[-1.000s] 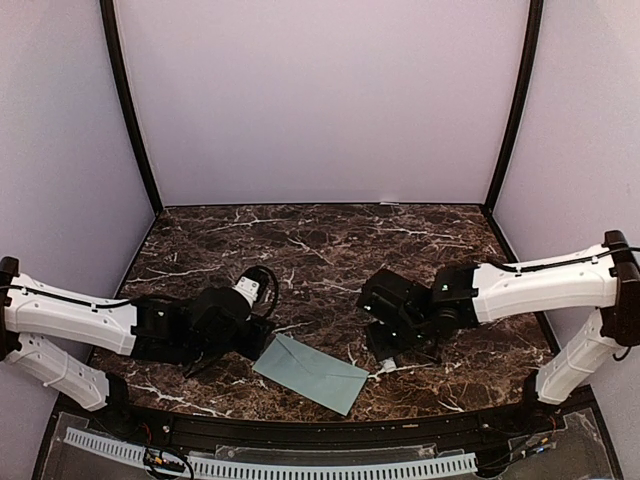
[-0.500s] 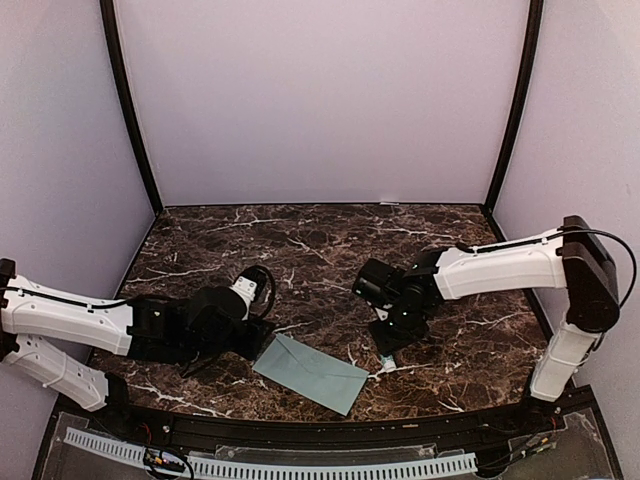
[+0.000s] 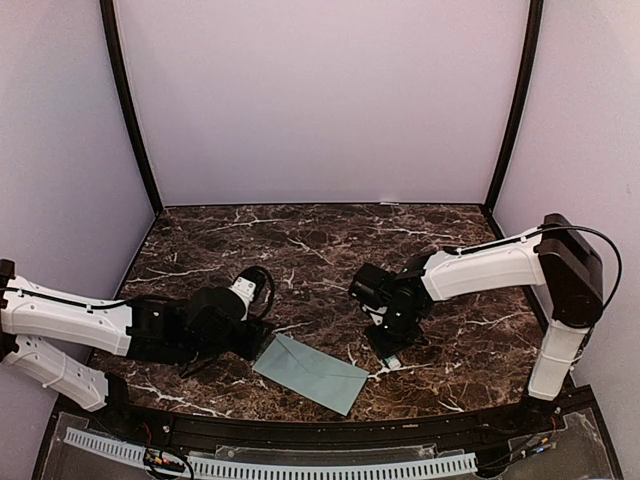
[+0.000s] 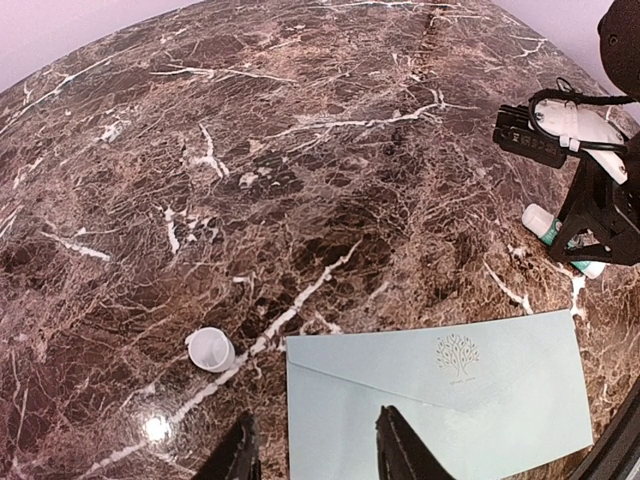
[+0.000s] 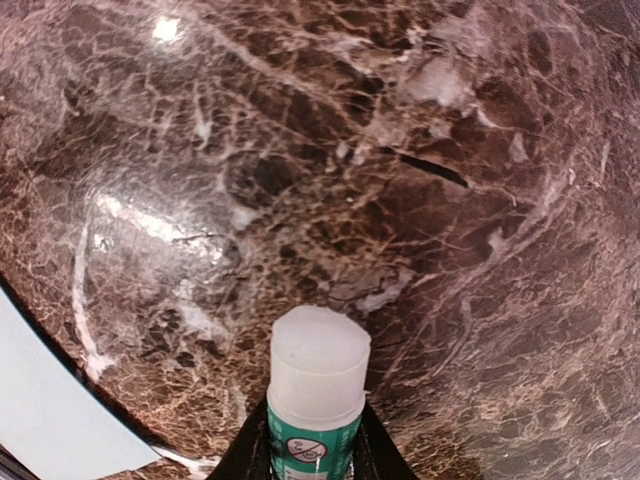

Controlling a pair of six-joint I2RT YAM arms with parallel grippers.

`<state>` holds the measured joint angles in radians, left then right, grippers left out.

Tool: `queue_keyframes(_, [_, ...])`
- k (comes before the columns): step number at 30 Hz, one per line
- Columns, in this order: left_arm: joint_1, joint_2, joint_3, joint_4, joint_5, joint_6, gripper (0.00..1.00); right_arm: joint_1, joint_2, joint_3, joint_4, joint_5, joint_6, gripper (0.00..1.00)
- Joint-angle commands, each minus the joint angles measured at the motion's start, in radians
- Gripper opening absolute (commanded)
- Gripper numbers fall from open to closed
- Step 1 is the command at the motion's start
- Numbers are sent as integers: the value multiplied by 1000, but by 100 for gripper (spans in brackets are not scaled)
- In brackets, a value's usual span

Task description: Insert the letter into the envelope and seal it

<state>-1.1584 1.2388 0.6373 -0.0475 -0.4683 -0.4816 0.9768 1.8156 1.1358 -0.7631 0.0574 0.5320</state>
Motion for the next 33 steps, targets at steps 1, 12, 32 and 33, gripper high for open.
queue_keyframes(1, [5,-38,-17,-6,3,8,39,-6,22,-4,25,-21,18,20])
queue_keyframes(12, [5,-101,-56,74,69,32,41,10,-99,5,106,18,38,0])
queue_keyframes(32, [5,-541,-325,525,616,121,49,370,-350,-99,980,216,49,0])
queue_keyframes(33, [5,-547,-333,546,655,121,49,384,-332,-99,1026,220,45,0])
